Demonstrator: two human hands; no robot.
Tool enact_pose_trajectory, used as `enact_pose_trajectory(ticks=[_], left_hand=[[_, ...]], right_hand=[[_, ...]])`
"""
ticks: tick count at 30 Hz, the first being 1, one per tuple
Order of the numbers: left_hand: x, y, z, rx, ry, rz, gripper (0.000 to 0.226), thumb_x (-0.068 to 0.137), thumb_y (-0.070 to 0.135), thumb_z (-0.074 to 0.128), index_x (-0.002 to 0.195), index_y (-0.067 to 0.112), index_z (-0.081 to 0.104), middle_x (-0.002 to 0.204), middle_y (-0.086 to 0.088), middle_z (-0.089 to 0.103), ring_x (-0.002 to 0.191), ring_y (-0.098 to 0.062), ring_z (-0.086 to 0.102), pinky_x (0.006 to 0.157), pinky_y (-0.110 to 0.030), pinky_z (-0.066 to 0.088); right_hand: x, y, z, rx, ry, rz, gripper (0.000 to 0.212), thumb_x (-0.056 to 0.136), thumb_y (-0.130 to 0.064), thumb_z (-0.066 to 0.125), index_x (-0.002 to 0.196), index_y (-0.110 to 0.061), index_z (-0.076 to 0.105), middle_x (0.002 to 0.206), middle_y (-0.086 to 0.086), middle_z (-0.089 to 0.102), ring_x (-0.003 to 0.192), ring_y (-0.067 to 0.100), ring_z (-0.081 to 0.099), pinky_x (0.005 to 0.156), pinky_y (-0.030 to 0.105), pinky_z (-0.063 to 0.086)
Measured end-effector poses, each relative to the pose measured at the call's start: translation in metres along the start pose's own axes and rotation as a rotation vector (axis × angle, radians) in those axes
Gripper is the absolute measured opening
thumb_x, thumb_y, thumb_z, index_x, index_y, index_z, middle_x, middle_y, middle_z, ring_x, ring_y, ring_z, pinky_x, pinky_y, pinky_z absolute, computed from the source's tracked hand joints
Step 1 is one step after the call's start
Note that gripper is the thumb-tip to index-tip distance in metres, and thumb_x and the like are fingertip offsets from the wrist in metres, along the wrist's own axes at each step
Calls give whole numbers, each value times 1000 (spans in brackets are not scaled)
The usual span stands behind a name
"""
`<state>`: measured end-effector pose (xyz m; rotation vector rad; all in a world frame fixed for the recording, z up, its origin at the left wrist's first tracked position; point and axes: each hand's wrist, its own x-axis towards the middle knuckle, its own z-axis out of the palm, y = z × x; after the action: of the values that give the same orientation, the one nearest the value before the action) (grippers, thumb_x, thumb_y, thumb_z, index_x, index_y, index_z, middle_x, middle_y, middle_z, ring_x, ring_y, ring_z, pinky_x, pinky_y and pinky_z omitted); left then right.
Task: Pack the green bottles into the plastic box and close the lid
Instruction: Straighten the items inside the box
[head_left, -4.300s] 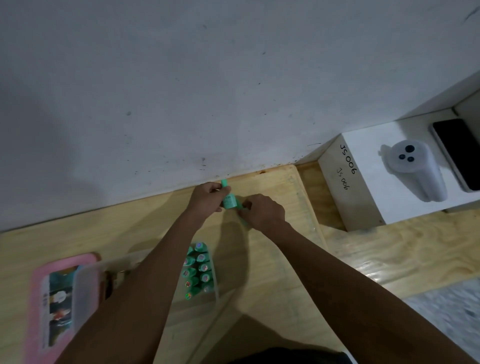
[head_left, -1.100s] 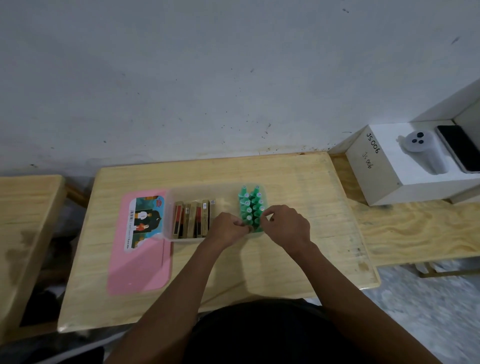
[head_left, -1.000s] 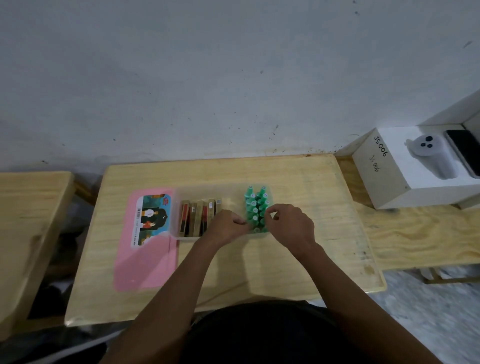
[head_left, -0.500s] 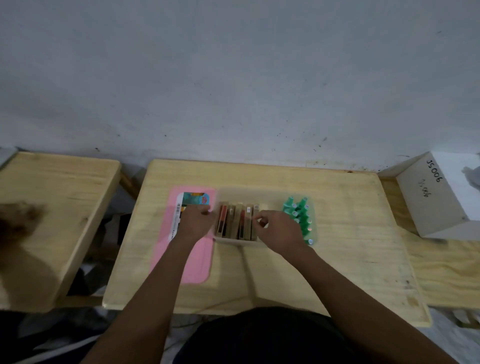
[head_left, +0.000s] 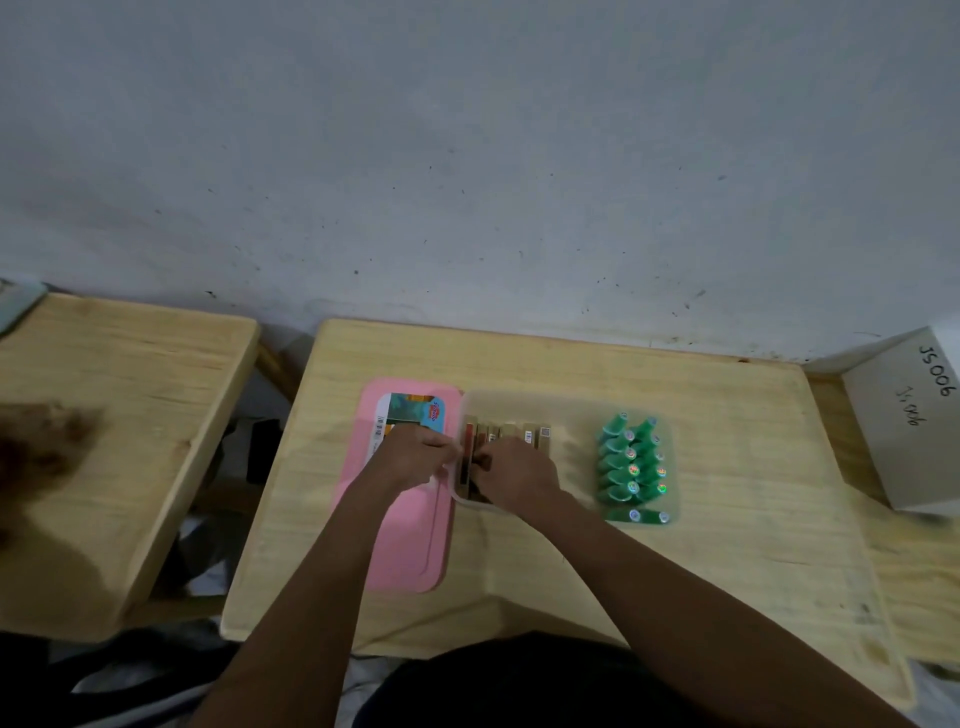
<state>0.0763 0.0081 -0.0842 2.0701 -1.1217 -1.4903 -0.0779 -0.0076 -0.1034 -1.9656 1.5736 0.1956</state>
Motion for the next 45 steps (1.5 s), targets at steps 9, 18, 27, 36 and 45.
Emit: enact_pose_trajectory(ticks=[9, 18, 27, 36, 45], left_hand=[[2, 4, -4, 22, -51, -32, 9, 86, 16, 65, 93, 12, 70, 97, -6, 68, 85, -20, 67, 83, -37, 55], [1, 9, 0, 63, -21, -24, 9, 86, 10, 63, 82, 16, 68, 95, -4, 64, 75, -16, 64, 73, -31, 53], [-5, 9, 5, 23, 35, -24, 8, 86, 13, 64, 91, 10, 69, 93, -7, 64, 75, -19, 65, 79, -35, 54], [-9, 10, 9, 15, 71, -20, 13, 87, 12, 62, 97, 6, 68, 85, -3, 61, 76, -19, 64, 81, -36, 54], [-7, 6, 9, 50, 86, 2, 6, 85, 15, 65, 83, 12, 69, 99, -11, 66, 91, -26, 67, 86, -43, 57]], right_hand=[[-2, 24, -7, 52, 220, 198, 25, 87, -49, 50, 96, -29, 61, 94, -4, 70, 90, 22, 66, 72, 30, 43], [1, 22, -4, 122, 64, 250, 33, 72, -47, 59, 86, -18, 67, 78, 0, 71, 74, 21, 68, 75, 36, 57], [-24, 36, -9, 327, 191, 235, 28, 78, -45, 61, 57, -27, 57, 58, -8, 59, 63, 13, 60, 56, 26, 42], [-14, 29, -3, 428, 147, 182, 33, 82, -39, 58, 66, -14, 71, 61, 0, 67, 62, 18, 66, 63, 34, 54], [8, 15, 8, 305, 71, 129, 33, 92, -36, 53, 62, -24, 63, 62, -5, 62, 63, 16, 62, 61, 33, 53]])
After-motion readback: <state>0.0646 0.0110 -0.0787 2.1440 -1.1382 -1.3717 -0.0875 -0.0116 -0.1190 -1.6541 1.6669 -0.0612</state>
